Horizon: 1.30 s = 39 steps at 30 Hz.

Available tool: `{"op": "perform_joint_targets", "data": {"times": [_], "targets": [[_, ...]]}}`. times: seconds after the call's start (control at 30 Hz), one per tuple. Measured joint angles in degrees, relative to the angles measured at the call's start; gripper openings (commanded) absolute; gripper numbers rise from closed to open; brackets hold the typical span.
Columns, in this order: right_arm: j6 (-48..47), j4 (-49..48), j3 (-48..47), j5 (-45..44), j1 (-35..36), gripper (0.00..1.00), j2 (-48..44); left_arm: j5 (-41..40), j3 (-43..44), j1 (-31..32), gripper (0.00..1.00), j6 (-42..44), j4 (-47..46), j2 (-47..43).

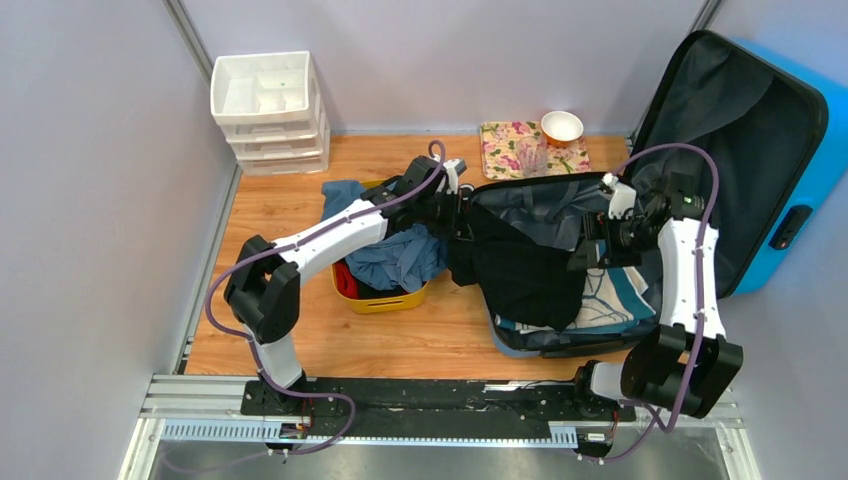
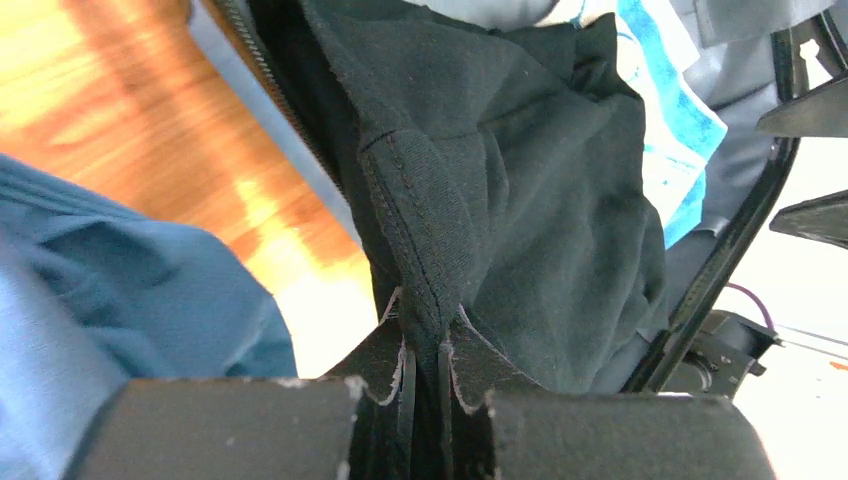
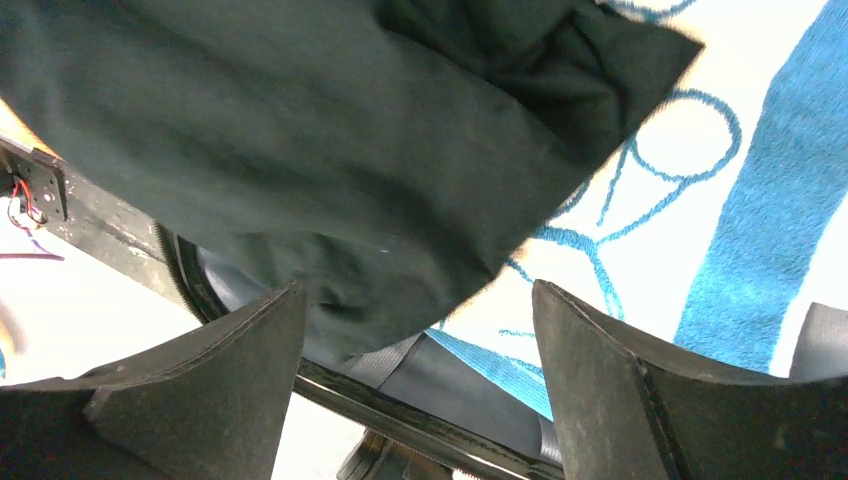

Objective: Open, take out, and arrange the luggage

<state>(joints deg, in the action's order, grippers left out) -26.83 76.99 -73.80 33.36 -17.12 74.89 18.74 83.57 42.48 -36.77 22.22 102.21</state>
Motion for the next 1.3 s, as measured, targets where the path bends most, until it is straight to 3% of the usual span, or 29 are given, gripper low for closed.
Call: {"op": "perform_joint_targets", "data": {"times": [0.37,0.47,0.7,0.8,0.83,0.9,0.93,1.0,1.03,1.13,1.3], "targets": [[10.4,-6.23,7.54,-5.9,-0.04,0.89,11.04,-1.25,-3.41,-2.19,0.0,1.95,0.74,-2.89],[11.63,-7.74,7.65,-5.79,-0.04,0.82,14.45,-1.05,-3.41,-2.19,0.0,1.88,0.48,-2.91],[13.84,-11.28,8.39,-2.73,-0.04,0.77,20.22,-0.39,-3.41,-2.47,0.0,0.96,0.22,-2.91],[14.21,-12.85,9.4,-1.81,-0.07,0.67,22.34,-0.09,-3.43,-2.49,0.0,0.68,-0.07,-2.91],[14.38,-13.14,9.68,-1.25,-0.07,0.56,22.84,0.02,-3.45,-2.49,0.0,0.63,-0.2,-2.91],[14.62,-13.51,9.73,0.07,-0.07,0.47,23.41,0.2,-3.63,-2.54,0.0,0.61,-0.46,-2.91],[14.78,-13.73,9.73,0.68,-0.07,0.37,23.52,0.22,-3.74,-2.56,0.0,0.55,-0.52,-2.91],[14.62,-13.57,9.51,1.73,-0.04,0.31,23.52,0.35,-3.82,-2.64,0.0,0.48,-0.61,-2.91],[14.58,-13.03,9.09,2.19,-0.04,0.19,23.5,0.48,-3.82,-2.67,0.0,0.48,-0.68,-2.91],[13.77,-11.82,8.15,3.02,-0.07,0.0,21.75,0.7,-3.82,-2.71,0.0,0.92,-0.79,-2.91],[12.41,-8.11,5.25,3.78,-0.07,0.0,13.97,0.66,-3.48,-2.49,0.0,3.08,-0.57,-2.91]]}}
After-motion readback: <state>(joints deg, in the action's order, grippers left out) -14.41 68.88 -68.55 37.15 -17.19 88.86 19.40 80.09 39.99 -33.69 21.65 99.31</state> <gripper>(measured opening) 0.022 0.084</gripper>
